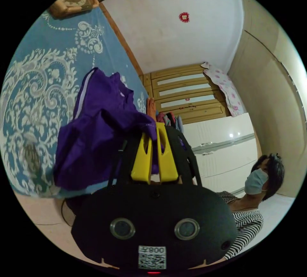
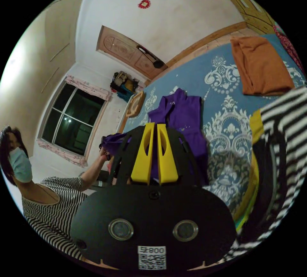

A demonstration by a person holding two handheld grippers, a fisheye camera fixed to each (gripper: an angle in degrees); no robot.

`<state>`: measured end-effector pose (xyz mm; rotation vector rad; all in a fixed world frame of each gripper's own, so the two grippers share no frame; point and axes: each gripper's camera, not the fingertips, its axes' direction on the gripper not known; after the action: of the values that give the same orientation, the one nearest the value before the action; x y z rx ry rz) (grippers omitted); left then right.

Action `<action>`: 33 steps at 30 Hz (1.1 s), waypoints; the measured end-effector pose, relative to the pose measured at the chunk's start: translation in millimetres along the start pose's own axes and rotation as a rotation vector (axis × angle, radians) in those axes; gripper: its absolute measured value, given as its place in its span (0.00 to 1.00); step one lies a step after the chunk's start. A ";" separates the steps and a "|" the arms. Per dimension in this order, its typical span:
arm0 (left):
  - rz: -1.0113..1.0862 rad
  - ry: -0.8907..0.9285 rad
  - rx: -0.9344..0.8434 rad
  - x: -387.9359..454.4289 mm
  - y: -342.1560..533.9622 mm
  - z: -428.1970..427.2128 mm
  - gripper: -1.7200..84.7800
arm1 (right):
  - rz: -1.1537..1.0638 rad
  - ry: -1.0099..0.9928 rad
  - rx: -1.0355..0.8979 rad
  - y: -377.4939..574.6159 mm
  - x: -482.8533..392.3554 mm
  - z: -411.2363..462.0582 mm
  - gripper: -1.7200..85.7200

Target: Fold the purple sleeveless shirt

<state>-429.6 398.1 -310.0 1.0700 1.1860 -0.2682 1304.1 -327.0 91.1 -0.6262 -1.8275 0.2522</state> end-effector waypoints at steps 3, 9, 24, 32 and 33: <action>-0.014 -0.016 0.015 -16.2 -62.5 16.6 0.06 | 0.011 0.016 0.001 -56.5 14.6 16.1 0.03; -0.066 -0.117 0.033 -60.9 -179.2 51.6 0.07 | 0.069 0.085 -0.023 -163.6 57.6 57.1 0.03; -0.121 -0.204 0.101 -154.4 -297.7 74.3 0.15 | 0.339 0.074 -0.130 -294.6 166.5 126.6 0.06; -0.079 -0.161 0.098 -164.3 -281.8 50.1 0.16 | 0.377 0.092 -0.013 -290.7 179.6 93.4 0.10; -0.065 -0.147 0.085 -163.7 -273.0 48.4 0.16 | 0.378 0.084 0.002 -290.2 179.8 90.6 0.10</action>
<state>-650.3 163.8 -317.9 1.0678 1.0859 -0.4434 1094.3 -461.7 341.3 -0.9664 -1.6187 0.4713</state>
